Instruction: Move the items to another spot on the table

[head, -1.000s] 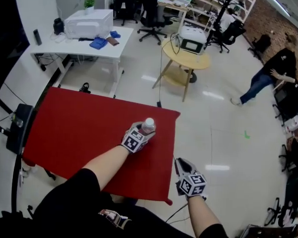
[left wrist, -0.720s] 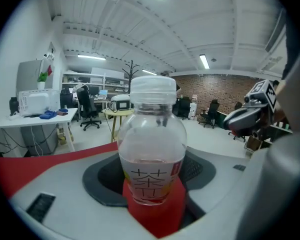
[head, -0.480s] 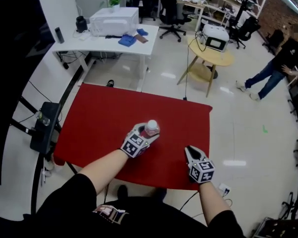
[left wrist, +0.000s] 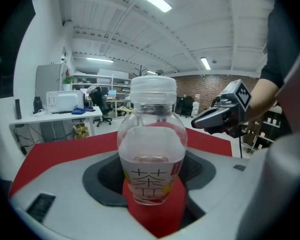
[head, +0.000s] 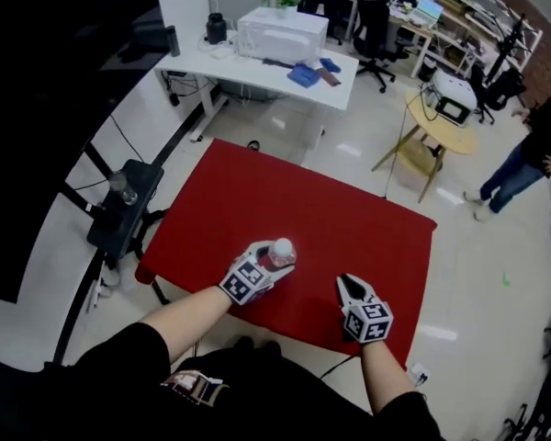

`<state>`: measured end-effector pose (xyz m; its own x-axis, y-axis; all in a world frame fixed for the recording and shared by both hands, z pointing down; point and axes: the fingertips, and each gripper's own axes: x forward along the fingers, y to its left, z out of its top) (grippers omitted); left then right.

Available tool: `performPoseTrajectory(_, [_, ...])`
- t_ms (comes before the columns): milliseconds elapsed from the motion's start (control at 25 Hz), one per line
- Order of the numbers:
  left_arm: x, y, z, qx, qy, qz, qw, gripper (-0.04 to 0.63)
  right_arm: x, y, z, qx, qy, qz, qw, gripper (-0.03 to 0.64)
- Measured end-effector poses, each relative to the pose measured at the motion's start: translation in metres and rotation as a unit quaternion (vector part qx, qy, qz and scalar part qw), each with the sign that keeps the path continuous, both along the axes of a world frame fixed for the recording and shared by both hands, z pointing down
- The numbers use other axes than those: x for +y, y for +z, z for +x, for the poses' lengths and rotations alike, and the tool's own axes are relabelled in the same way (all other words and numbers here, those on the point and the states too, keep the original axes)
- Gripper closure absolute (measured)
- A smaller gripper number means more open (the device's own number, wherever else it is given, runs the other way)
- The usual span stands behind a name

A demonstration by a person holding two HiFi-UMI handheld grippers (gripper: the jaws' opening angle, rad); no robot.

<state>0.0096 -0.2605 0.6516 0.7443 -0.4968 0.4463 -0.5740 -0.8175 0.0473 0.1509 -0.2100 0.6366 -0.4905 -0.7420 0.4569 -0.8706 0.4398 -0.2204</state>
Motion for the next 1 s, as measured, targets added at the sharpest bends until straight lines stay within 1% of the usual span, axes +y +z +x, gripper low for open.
performPoseTrajectory(120, [0.002,0.001,-0.047,0.006,-0.044,0.001,0.999,0.321,-0.003,0.005,-0.045,0.004,-0.047,-0.005,0.999,0.569])
performPoseTrajectory(200, [0.0,-0.002,-0.083,0.006,-0.069,0.005,0.9976,0.321,-0.01,0.006,-0.078,0.003,-0.069,-0.005,0.998,0.569])
performPoseTrajectory(280, [0.001,-0.002,-0.127,0.003,-0.092,0.005,0.9957,0.321,-0.014,0.007,-0.115,-0.002,-0.085,0.0,0.996,0.569])
performPoseTrajectory(400, [0.01,0.009,-0.206,-0.001,-0.125,-0.001,0.9922,0.321,-0.011,0.013,-0.175,-0.003,-0.112,-0.002,0.994,0.569])
performPoseTrajectory(480, [0.012,0.012,-0.26,-0.008,-0.138,0.003,0.9904,0.321,-0.007,0.009,-0.215,0.004,-0.12,-0.006,0.993,0.569])
performPoseTrajectory(600, [0.009,0.024,-0.335,-0.025,-0.148,0.001,0.9886,0.321,-0.011,0.013,-0.268,0.004,-0.11,-0.007,0.994,0.569])
performPoseTrajectory(640, [0.008,0.029,-0.357,-0.031,-0.146,-0.002,0.9887,0.321,-0.011,0.019,-0.287,0.0,-0.106,-0.008,0.994,0.569])
performPoseTrajectory(720, [0.012,0.05,-0.393,-0.041,-0.148,-0.022,0.9879,0.321,-0.005,0.033,-0.324,0.001,-0.109,-0.014,0.994,0.569])
performPoseTrajectory(800, [0.015,0.069,-0.413,-0.046,-0.151,-0.036,0.9869,0.319,0.0,0.039,-0.356,0.002,-0.117,-0.019,0.993,0.569])
performPoseTrajectory(920, [0.008,0.075,-0.417,-0.034,-0.158,-0.032,0.9864,0.316,0.005,0.037,-0.391,-0.003,-0.13,-0.024,0.991,0.569])
performPoseTrajectory(1000, [0.007,0.077,-0.419,-0.038,-0.158,-0.026,0.9863,0.314,0.006,0.034,-0.404,-0.007,-0.137,-0.024,0.99,0.569])
